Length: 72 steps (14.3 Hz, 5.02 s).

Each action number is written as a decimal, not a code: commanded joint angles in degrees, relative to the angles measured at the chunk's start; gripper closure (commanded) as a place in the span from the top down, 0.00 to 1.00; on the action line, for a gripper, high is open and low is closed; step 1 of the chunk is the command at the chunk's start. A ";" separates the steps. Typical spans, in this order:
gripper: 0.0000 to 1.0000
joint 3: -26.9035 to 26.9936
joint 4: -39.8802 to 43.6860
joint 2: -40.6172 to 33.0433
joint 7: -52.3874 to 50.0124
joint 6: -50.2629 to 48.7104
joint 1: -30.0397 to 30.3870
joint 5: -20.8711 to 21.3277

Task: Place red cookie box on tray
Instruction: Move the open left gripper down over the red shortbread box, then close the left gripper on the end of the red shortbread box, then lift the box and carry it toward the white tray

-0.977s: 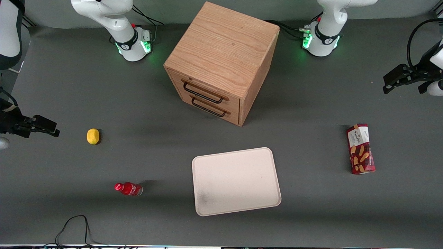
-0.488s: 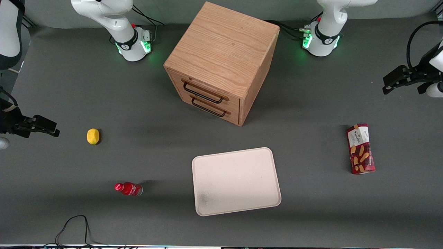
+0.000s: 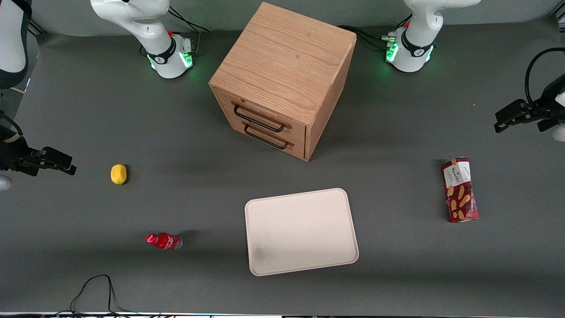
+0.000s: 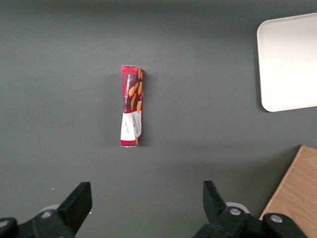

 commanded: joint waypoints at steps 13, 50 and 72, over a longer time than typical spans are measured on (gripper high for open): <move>1.00 -0.22 5.06 10.08 10.71 4.02 7.69 -2.57; 0.00 -0.57 -25.44 23.10 11.24 49.47 7.60 -2.40; 0.00 -0.22 10.15 13.87 1.77 2.44 6.12 -1.78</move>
